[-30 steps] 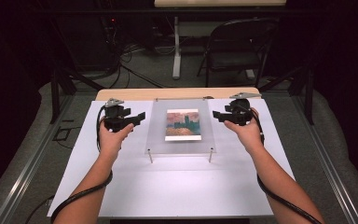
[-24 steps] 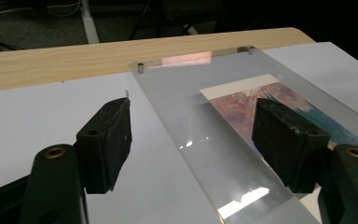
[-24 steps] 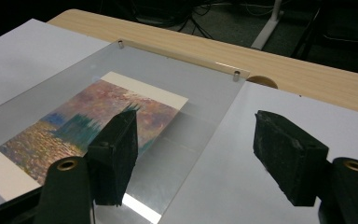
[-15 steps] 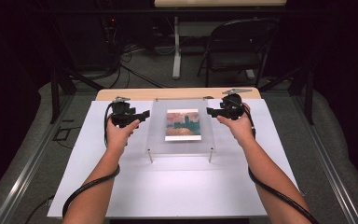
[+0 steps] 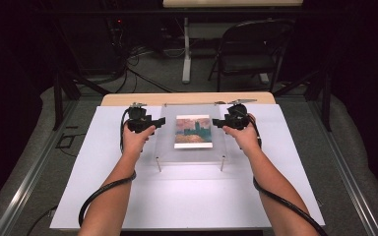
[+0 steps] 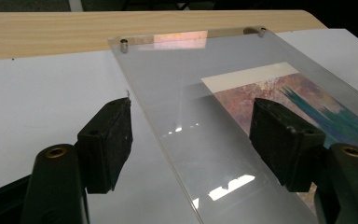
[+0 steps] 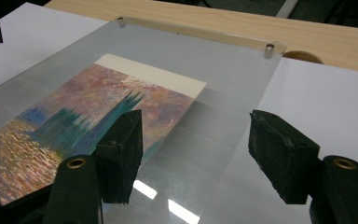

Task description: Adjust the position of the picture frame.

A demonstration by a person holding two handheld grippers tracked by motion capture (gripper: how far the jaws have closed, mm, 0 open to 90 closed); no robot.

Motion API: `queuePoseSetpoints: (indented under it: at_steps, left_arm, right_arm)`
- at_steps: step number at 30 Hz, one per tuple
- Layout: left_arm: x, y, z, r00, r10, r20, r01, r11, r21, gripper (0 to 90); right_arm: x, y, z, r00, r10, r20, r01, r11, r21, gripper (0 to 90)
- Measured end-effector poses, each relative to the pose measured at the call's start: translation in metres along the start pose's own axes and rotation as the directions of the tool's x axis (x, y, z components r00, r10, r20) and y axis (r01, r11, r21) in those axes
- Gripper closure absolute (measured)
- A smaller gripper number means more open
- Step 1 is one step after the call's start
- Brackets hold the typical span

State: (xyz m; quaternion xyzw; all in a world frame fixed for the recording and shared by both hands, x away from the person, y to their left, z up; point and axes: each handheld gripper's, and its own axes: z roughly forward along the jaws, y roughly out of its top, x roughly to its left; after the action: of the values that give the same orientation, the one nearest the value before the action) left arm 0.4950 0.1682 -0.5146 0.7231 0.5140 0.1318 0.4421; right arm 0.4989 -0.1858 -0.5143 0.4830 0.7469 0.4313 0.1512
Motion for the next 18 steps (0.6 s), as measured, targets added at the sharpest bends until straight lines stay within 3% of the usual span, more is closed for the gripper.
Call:
queuePoseSetpoints:
  at_steps: [4, 14, 18]
  left_arm:
    - [0.002, -0.005, 0.007, 1.0, 0.004, 0.008, -0.004, 1.0, 0.006, 30.6]
    - [0.005, -0.015, 0.015, 0.9991, -0.03, 0.031, 0.03, 0.9994, 0.02, 32.3]
    - [0.005, -0.017, 0.019, 0.9982, -0.046, 0.039, 0.045, 0.9983, 0.038, 32.3]
  right_arm:
    - [0.002, -0.003, 0.007, 0.9998, 0.012, -0.015, -0.012, 1.0, 0.005, 36.0]
    - [0.002, -0.008, 0.014, 0.9992, 0.025, -0.032, -0.025, 1.0, -0.004, 36.4]
    - [0.0, -0.009, 0.015, 0.9975, 0.06, -0.037, -0.06, 0.998, 0.011, 36.2]
